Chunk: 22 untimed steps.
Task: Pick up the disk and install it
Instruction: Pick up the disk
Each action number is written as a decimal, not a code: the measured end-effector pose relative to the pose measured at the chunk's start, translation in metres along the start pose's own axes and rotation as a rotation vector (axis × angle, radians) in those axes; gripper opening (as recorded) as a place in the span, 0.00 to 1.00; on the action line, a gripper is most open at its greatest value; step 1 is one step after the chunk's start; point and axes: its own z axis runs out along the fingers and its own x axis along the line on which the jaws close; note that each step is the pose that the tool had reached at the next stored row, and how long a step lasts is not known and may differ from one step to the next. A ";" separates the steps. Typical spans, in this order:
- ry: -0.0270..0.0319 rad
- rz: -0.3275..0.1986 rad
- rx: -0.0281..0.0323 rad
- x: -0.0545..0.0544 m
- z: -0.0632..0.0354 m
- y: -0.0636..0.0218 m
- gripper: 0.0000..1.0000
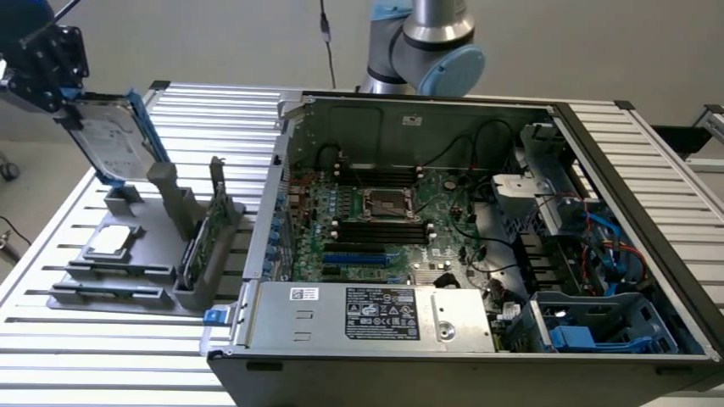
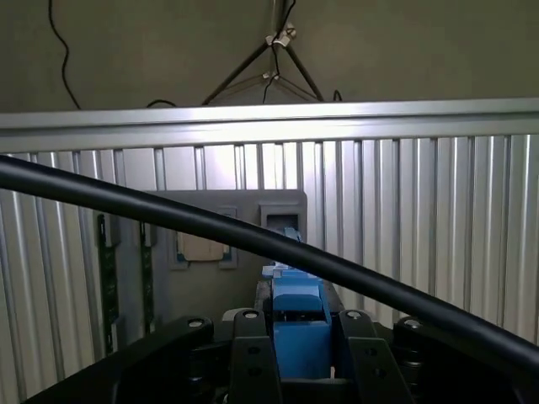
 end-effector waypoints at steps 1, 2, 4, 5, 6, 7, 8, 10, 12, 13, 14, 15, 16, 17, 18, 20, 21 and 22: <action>-0.0005 0.000 -0.0002 0.000 -0.0045 -0.0005 0.33; -0.0011 0.000 -0.0001 0.001 -0.0094 -0.0013 0.33; -0.0028 0.000 -0.0003 0.002 -0.0183 -0.0040 0.33; -0.0037 0.000 -0.0003 0.003 -0.0230 -0.0062 0.33; -0.0044 0.000 -0.0003 0.003 -0.0274 -0.0089 0.33; -0.0050 0.000 -0.0004 0.004 -0.0319 -0.0121 0.33; -0.0057 0.000 -0.0004 0.004 -0.0364 -0.0155 0.33; -0.0070 -0.001 -0.0005 0.005 -0.0459 -0.0230 0.33; -0.0081 -0.001 -0.0006 0.006 -0.0551 -0.0307 0.33; -0.0088 -0.001 -0.0005 0.007 -0.0596 -0.0345 0.33; -0.0093 -0.001 -0.0005 0.007 -0.0642 -0.0385 0.33; -0.0096 -0.001 -0.0007 0.008 -0.0687 -0.0425 0.33; -0.0101 -0.001 -0.0006 0.008 -0.0732 -0.0466 0.33; -0.0105 -0.001 -0.0006 0.008 -0.0779 -0.0510 0.33; -0.0108 -0.001 -0.0008 0.009 -0.0822 -0.0550 0.33; -0.0113 -0.001 -0.0007 0.010 -0.0903 -0.0634 0.33; -0.0115 -0.001 -0.0008 0.011 -0.0939 -0.0676 0.33; -0.0118 -0.001 -0.0008 0.011 -0.0971 -0.0721 0.33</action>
